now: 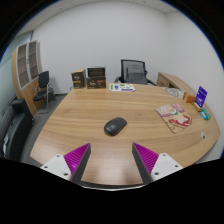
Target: Arrange mouse
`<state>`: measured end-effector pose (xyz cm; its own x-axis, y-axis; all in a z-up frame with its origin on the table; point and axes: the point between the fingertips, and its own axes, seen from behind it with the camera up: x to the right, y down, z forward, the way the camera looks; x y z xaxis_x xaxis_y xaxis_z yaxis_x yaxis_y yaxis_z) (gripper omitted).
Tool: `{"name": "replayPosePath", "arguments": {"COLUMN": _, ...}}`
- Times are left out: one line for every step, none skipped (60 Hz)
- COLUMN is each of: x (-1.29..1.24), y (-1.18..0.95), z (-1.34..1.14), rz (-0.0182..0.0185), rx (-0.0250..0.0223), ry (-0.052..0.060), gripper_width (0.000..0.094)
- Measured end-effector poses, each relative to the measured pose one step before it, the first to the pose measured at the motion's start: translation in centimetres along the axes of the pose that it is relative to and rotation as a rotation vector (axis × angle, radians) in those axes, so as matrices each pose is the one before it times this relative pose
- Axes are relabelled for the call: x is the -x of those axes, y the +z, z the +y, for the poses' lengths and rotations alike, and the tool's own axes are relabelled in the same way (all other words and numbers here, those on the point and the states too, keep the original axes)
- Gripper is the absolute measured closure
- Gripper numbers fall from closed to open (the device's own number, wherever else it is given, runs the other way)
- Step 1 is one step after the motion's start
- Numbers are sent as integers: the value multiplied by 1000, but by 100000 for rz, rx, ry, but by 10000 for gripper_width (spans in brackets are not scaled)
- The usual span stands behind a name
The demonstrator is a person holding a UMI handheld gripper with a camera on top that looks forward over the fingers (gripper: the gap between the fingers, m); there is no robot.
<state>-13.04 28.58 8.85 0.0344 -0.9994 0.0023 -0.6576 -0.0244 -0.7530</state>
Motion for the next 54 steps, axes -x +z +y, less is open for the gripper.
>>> {"name": "replayPosePath", "arguments": {"x": 13, "y": 372, "z": 18, "rz": 18, "rx": -155, "ry": -19, "gripper_width": 70}}
{"name": "replayPosePath", "arguments": {"x": 162, "y": 309, "z": -109, "rz": 253, "rx": 18, "ry": 117, "gripper_width": 69}}
{"name": "replayPosePath", "arguments": {"x": 119, "y": 360, "z": -100, "rz": 165, "rx": -52, "ry": 112, "gripper_width": 70}}
{"name": "replayPosePath", "arguments": {"x": 105, "y": 367, "z": -104, "rz": 122, "rx": -64, "ry": 171, "gripper_width": 69}}
{"name": "replayPosePath", "arguments": {"x": 96, "y": 380, "z": -101, "rz": 126, "rx": -97, "ry": 171, "gripper_width": 69}}
{"name": "replayPosePath", "arguments": {"x": 108, "y": 386, "z": -91, "rz": 125, "rx": -118, "ry": 134, "gripper_width": 69}}
{"name": "replayPosePath", "arguments": {"x": 64, "y": 422, "z": -53, "rz": 146, "rx": -34, "ry": 138, "gripper_width": 68}}
{"name": "replayPosePath", "arguments": {"x": 37, "y": 430, "z": -40, "rz": 157, "rx": 73, "ry": 147, "gripper_width": 68}}
{"name": "replayPosePath", "arguments": {"x": 20, "y": 457, "z": -22, "rz": 182, "rx": 64, "ry": 152, "gripper_width": 68}}
{"name": "replayPosePath", "arguments": {"x": 14, "y": 461, "z": -45, "rz": 200, "rx": 31, "ry": 168, "gripper_width": 68}}
{"name": "replayPosePath", "arguments": {"x": 10, "y": 444, "z": -25, "rz": 173, "rx": 46, "ry": 168, "gripper_width": 68}}
{"name": "replayPosePath", "arguments": {"x": -59, "y": 515, "z": -39, "rz": 146, "rx": -10, "ry": 124, "gripper_width": 68}}
{"name": "replayPosePath", "arguments": {"x": -24, "y": 464, "z": -27, "rz": 105, "rx": 59, "ry": 144, "gripper_width": 67}}
{"name": "replayPosePath", "arguments": {"x": 0, "y": 452, "z": -43, "rz": 132, "rx": 21, "ry": 124, "gripper_width": 68}}
{"name": "replayPosePath", "arguments": {"x": -42, "y": 447, "z": -5, "rz": 175, "rx": 47, "ry": 81, "gripper_width": 69}}
{"name": "replayPosePath", "arguments": {"x": -60, "y": 464, "z": -18, "rz": 251, "rx": 121, "ry": 99, "gripper_width": 68}}
{"name": "replayPosePath", "arguments": {"x": -80, "y": 457, "z": -24, "rz": 283, "rx": 127, "ry": 131, "gripper_width": 68}}
{"name": "replayPosePath", "arguments": {"x": -10, "y": 368, "z": -46, "rz": 326, "rx": 114, "ry": 251, "gripper_width": 69}}
{"name": "replayPosePath", "arguments": {"x": -103, "y": 442, "z": -73, "rz": 320, "rx": 8, "ry": 131, "gripper_width": 71}}
{"name": "replayPosePath", "arguments": {"x": -83, "y": 427, "z": -53, "rz": 330, "rx": -35, "ry": 40, "gripper_width": 70}}
{"name": "replayPosePath", "arguments": {"x": -71, "y": 400, "z": -49, "rz": 284, "rx": -55, "ry": -11, "gripper_width": 69}}
{"name": "replayPosePath", "arguments": {"x": -45, "y": 387, "z": -37, "rz": 202, "rx": -62, "ry": -19, "gripper_width": 69}}
{"name": "replayPosePath", "arguments": {"x": -15, "y": 362, "z": -27, "rz": 94, "rx": 48, "ry": -37, "gripper_width": 69}}
{"name": "replayPosePath", "arguments": {"x": -5, "y": 385, "z": -17, "rz": 83, "rx": 137, "ry": -112, "gripper_width": 69}}
{"name": "replayPosePath", "arguments": {"x": 4, "y": 337, "z": -18, "rz": 71, "rx": 94, "ry": -86, "gripper_width": 68}}
{"name": "replayPosePath", "arguments": {"x": -30, "y": 337, "z": -16, "rz": 152, "rx": 91, "ry": -73, "gripper_width": 69}}
{"name": "replayPosePath", "arguments": {"x": -73, "y": 360, "z": -15, "rz": 150, "rx": 99, "ry": -45, "gripper_width": 67}}
{"name": "replayPosePath", "arguments": {"x": -24, "y": 361, "z": -13, "rz": 64, "rx": 156, "ry": 12, "gripper_width": 69}}
{"name": "replayPosePath", "arguments": {"x": -21, "y": 351, "z": 7, "rz": 14, "rx": 198, "ry": 45, "gripper_width": 69}}
{"name": "replayPosePath", "arguments": {"x": 3, "y": 351, "z": 17, "rz": -29, "rx": 238, "ry": 21, "gripper_width": 70}}
{"name": "replayPosePath", "arguments": {"x": -46, "y": 398, "z": -11, "rz": -80, "rx": 199, "ry": 19, "gripper_width": 70}}
{"name": "replayPosePath", "arguments": {"x": -23, "y": 315, "z": 15, "rz": 10, "rx": 180, "ry": 16, "gripper_width": 70}}
{"name": "replayPosePath", "arguments": {"x": -23, "y": 283, "z": -38, "rz": -22, "rx": 119, "ry": 62, "gripper_width": 70}}
{"name": "replayPosePath", "arguments": {"x": -1, "y": 274, "z": -42, "rz": -27, "rx": 71, "ry": 13, "gripper_width": 69}}
{"name": "replayPosePath", "arguments": {"x": -17, "y": 269, "z": -34, "rz": -60, "rx": 81, "ry": -4, "gripper_width": 69}}
{"name": "replayPosePath", "arguments": {"x": -28, "y": 259, "z": -42, "rz": -26, "rx": 89, "ry": -20, "gripper_width": 69}}
{"name": "replayPosePath", "arguments": {"x": -45, "y": 262, "z": -55, "rz": 66, "rx": 54, "ry": -17, "gripper_width": 69}}
{"name": "replayPosePath", "arguments": {"x": -63, "y": 248, "z": -73, "rz": 162, "rx": 28, "ry": -55, "gripper_width": 67}}
{"name": "replayPosePath", "arguments": {"x": -24, "y": 214, "z": -86, "rz": 86, "rx": -6, "ry": -142, "gripper_width": 68}}
{"name": "replayPosePath", "arguments": {"x": 6, "y": 226, "z": -100, "rz": -32, "rx": -33, "ry": -207, "gripper_width": 69}}
{"name": "replayPosePath", "arguments": {"x": 11, "y": 198, "z": -84, "rz": -105, "rx": -34, "ry": -228, "gripper_width": 69}}
{"name": "replayPosePath", "arguments": {"x": -21, "y": 188, "z": -115, "rz": -20, "rx": -80, "ry": -188, "gripper_width": 69}}
{"name": "replayPosePath", "arguments": {"x": -24, "y": 287, "z": -147, "rz": 91, "rx": -54, "ry": -104, "gripper_width": 68}}
{"name": "replayPosePath", "arguments": {"x": 9, "y": 172, "z": -109, "rz": 75, "rx": 2, "ry": -147, "gripper_width": 69}}
{"name": "replayPosePath", "arguments": {"x": 24, "y": 153, "z": -103, "rz": -2, "rx": -1, "ry": -206, "gripper_width": 69}}
{"name": "replayPosePath", "arguments": {"x": 43, "y": 174, "z": -81, "rz": -91, "rx": 87, "ry": -133, "gripper_width": 69}}
{"name": "replayPosePath", "arguments": {"x": 69, "y": 179, "z": -74, "rz": -170, "rx": 134, "ry": -89, "gripper_width": 68}}
{"name": "replayPosePath", "arguments": {"x": 70, "y": 182, "z": -58, "rz": -201, "rx": 128, "ry": -94, "gripper_width": 69}}
{"name": "replayPosePath", "arguments": {"x": 59, "y": 152, "z": -71, "rz": -203, "rx": 139, "ry": -162, "gripper_width": 69}}
{"name": "replayPosePath", "arguments": {"x": 33, "y": 171, "z": -73, "rz": -165, "rx": 104, "ry": -206, "gripper_width": 69}}
{"name": "replayPosePath", "arguments": {"x": 8, "y": 213, "z": -35, "rz": -198, "rx": -139, "ry": -303, "gripper_width": 69}}
{"name": "replayPosePath", "arguments": {"x": 40, "y": 183, "z": -35, "rz": -106, "rx": 126, "ry": -167, "gripper_width": 67}}
{"name": "replayPosePath", "arguments": {"x": 46, "y": 174, "z": -31, "rz": -101, "rx": 179, "ry": -128, "gripper_width": 67}}
{"name": "replayPosePath", "arguments": {"x": 52, "y": 156, "z": -25, "rz": -76, "rx": 227, "ry": -92, "gripper_width": 68}}
